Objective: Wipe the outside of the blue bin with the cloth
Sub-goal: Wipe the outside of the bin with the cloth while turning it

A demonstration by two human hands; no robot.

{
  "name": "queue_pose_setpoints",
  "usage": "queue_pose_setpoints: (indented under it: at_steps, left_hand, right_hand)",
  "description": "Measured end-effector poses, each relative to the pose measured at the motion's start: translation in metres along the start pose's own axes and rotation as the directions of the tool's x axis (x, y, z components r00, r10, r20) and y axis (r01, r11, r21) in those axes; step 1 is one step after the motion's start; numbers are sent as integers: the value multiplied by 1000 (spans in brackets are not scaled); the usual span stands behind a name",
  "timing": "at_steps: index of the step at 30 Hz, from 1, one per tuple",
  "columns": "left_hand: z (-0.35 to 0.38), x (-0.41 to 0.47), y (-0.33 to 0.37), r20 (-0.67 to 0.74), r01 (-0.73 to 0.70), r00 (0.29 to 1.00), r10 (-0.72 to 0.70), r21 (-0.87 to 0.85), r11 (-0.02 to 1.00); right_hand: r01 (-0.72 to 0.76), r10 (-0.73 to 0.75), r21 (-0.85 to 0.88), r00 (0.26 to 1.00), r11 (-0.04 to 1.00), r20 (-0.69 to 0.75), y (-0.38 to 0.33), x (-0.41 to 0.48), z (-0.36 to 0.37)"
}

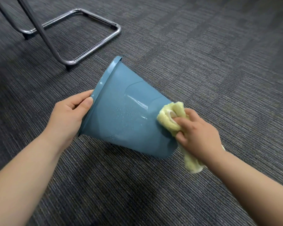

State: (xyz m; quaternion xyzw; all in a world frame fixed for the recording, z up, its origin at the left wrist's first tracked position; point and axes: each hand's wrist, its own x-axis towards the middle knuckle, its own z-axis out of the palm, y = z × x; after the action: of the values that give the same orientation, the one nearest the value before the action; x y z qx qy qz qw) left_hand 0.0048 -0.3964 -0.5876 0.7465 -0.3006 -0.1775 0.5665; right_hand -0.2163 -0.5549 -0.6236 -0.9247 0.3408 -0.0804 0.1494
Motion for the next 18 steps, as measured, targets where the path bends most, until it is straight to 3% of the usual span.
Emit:
queue_pose_setpoints:
  at_steps: [2, 4, 11, 13, 15, 18]
  left_hand:
    - [0, 0, -1, -10, 11, 1000, -11, -35, 999]
    - [0, -1, -2, -12, 15, 1000, -16, -51, 999]
    - [5, 4, -2, -25, 0, 1000, -2, -50, 999]
    - [4, 5, -3, -25, -3, 1000, 2, -46, 999]
    - [2, 6, -4, -29, 3, 1000, -5, -46, 999]
    - [-2, 6, -7, -45, 6, 999, -7, -28, 1000]
  right_hand:
    - [-112, 112, 1, 993, 994, 39, 9, 3, 2]
    - [-129, 130, -22, 990, 991, 53, 10, 1, 3]
    - [140, -136, -48, 988, 989, 76, -18, -16, -3]
    - [154, -146, -73, 983, 985, 108, -17, -14, -2]
    - [83, -73, -72, 988, 994, 140, -8, -10, 0]
    - [-70, 77, -96, 994, 993, 76, 15, -6, 6]
